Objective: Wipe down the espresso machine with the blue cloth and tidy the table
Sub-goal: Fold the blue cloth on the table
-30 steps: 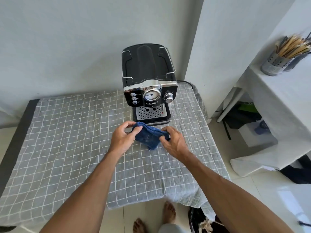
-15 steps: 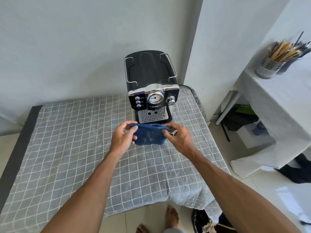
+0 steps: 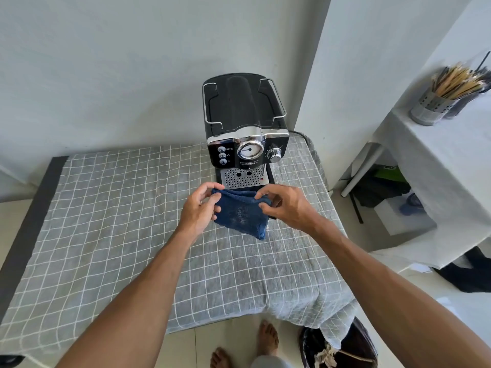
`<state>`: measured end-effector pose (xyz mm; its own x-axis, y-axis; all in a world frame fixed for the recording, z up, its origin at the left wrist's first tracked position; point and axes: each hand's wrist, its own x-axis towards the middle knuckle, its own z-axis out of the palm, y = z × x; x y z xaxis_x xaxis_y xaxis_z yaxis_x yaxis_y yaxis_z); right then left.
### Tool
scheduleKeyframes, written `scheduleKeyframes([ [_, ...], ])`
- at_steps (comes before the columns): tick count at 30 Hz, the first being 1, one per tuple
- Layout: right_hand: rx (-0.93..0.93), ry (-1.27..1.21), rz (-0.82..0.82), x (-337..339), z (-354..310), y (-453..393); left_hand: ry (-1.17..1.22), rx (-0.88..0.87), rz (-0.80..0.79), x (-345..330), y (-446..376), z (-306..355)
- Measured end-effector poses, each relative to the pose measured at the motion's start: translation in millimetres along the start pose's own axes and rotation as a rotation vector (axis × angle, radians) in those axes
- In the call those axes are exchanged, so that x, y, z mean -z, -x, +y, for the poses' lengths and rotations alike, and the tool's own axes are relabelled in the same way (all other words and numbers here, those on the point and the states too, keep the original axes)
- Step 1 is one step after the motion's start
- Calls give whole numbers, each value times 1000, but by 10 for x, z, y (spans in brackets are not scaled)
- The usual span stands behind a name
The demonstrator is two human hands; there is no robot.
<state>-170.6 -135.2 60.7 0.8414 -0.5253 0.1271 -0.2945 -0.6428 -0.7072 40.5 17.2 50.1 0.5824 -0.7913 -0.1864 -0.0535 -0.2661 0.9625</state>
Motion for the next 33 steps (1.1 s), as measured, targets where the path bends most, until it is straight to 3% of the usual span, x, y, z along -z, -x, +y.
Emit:
scheduleKeyframes([
  [5, -142, 69, -197, 62, 70, -91, -332, -139, -21, 57, -24, 3],
  [12, -83, 262, -318, 112, 178, -196, -658, -341, -58, 74, -57, 28],
  [16, -39, 286, -281, 38, 313, -180, -617, -310, -97, 63, -58, 44],
  [23, -189, -7, -310, -140, 370, -157, -536, -192, -86, 91, -52, 58],
  [33, -161, 3, -371, -331, 384, -231, -480, -127, -131, 146, -117, 61],
])
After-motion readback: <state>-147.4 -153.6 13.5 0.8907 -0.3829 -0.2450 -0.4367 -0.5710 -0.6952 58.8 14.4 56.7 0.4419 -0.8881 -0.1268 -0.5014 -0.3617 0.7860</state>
